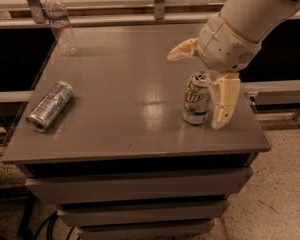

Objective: Move 7up can near redbull can

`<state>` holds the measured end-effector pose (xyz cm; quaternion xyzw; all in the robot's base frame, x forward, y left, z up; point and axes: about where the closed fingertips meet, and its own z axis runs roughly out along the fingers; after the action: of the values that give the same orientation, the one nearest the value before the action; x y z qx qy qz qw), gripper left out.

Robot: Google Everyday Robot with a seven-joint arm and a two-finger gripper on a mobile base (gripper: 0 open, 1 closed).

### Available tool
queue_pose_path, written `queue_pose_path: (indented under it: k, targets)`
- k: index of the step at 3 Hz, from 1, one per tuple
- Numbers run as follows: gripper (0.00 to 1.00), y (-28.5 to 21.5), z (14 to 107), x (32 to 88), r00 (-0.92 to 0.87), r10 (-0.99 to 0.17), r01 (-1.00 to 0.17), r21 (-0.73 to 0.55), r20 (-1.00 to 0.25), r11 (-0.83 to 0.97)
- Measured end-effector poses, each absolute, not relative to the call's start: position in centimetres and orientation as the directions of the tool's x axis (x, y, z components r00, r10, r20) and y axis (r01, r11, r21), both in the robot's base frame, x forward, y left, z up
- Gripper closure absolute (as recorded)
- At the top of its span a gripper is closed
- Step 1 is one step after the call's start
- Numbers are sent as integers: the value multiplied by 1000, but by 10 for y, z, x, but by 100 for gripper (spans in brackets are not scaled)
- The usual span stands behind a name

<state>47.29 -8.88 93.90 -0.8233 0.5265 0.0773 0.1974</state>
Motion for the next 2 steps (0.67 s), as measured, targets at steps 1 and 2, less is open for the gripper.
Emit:
queue_pose_path:
  k: [1,2]
  targets:
    - [0,-87,931,477,438,-834,-897,-225,-335,-381]
    - [0,-86,921,483,437,-835,-898,-213,-334,-384]
